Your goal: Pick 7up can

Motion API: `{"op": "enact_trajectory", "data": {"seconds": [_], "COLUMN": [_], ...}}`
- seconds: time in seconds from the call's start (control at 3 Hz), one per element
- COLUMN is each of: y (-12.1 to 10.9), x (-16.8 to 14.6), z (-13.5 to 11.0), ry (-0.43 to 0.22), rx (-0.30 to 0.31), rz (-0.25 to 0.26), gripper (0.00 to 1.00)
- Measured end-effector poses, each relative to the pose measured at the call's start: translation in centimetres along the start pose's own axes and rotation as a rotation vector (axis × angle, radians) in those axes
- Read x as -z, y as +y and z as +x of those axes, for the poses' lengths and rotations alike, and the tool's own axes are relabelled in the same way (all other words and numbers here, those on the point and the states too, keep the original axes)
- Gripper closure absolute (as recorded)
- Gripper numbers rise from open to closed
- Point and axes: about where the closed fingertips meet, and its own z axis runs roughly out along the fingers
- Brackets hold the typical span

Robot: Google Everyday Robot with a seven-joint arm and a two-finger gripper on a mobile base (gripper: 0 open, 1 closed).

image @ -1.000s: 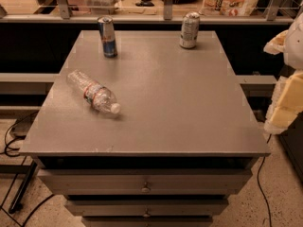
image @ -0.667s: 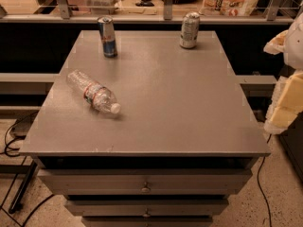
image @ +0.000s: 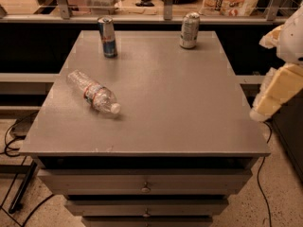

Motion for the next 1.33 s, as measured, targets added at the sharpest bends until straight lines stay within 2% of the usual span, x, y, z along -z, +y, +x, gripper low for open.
{"op": "enact_trajectory", "data": {"seconds": [0.33, 0.67, 1.0, 1.33], "y": [-1.1, -1.1, -1.7, -4.0], "x": [-0.2, -0.2, -0.6, -1.7], "z": [-1.0, -1.0, -1.2, -2.8], "ry": [-0.042, -0.042, -0.075, -0.208], "rx": [-0.005, -0.005, -0.063, -0.172], "rz": [0.035, 0.034, 0.044, 0.062], "gripper": [0.0, 0.0, 0.0, 0.0]}}
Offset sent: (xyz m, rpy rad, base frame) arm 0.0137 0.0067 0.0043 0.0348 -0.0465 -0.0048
